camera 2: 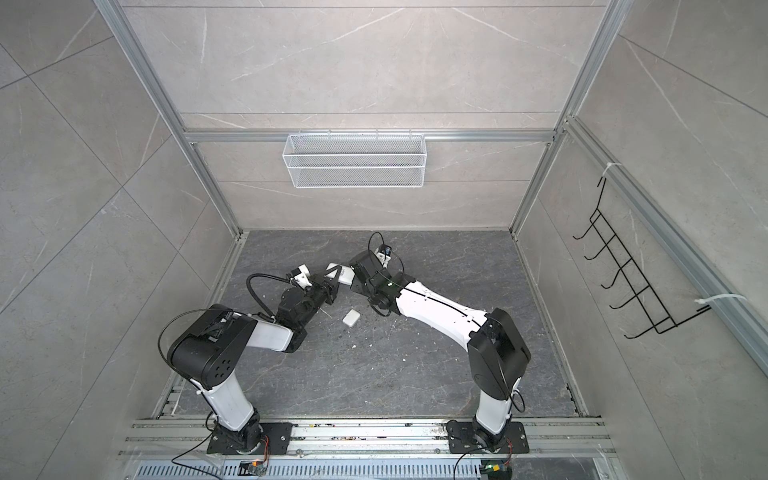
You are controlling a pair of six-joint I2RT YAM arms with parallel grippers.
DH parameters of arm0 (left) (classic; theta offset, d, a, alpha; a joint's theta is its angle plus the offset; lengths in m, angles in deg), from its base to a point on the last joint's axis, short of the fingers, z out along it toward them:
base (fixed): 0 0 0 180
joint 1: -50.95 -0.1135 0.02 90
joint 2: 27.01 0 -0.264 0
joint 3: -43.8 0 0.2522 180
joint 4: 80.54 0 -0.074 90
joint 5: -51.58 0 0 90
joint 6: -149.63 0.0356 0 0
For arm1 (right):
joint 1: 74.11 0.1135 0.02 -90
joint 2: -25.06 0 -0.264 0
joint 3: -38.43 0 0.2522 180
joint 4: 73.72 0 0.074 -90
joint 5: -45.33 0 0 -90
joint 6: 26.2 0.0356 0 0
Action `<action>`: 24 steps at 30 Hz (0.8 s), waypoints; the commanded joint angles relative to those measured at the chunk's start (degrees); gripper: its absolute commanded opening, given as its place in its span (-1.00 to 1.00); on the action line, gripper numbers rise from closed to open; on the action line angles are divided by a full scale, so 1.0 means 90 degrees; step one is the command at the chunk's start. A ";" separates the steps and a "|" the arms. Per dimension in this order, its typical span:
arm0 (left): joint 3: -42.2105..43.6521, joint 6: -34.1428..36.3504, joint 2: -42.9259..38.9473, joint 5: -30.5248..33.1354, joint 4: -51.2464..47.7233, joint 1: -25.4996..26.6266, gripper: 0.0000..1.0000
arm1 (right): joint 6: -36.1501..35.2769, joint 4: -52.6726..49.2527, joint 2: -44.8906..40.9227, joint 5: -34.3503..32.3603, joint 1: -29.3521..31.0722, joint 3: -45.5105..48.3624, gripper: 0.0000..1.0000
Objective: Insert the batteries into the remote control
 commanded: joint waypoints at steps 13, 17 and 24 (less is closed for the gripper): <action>-0.0365 -0.0311 0.0112 -0.0061 0.0483 -0.0070 -1.00 | -0.0202 -0.0043 -0.1161 0.0344 -0.0176 -0.0126 0.33; -0.0399 -0.0425 0.0067 0.0059 0.0484 -0.0071 -1.00 | 0.1169 0.1418 -0.1512 0.0981 -0.0664 0.1016 0.52; -0.0356 -0.0573 -0.0034 0.0184 0.0489 -0.0076 -1.00 | 0.3546 0.3793 -0.1537 0.1297 -0.1113 0.2529 0.57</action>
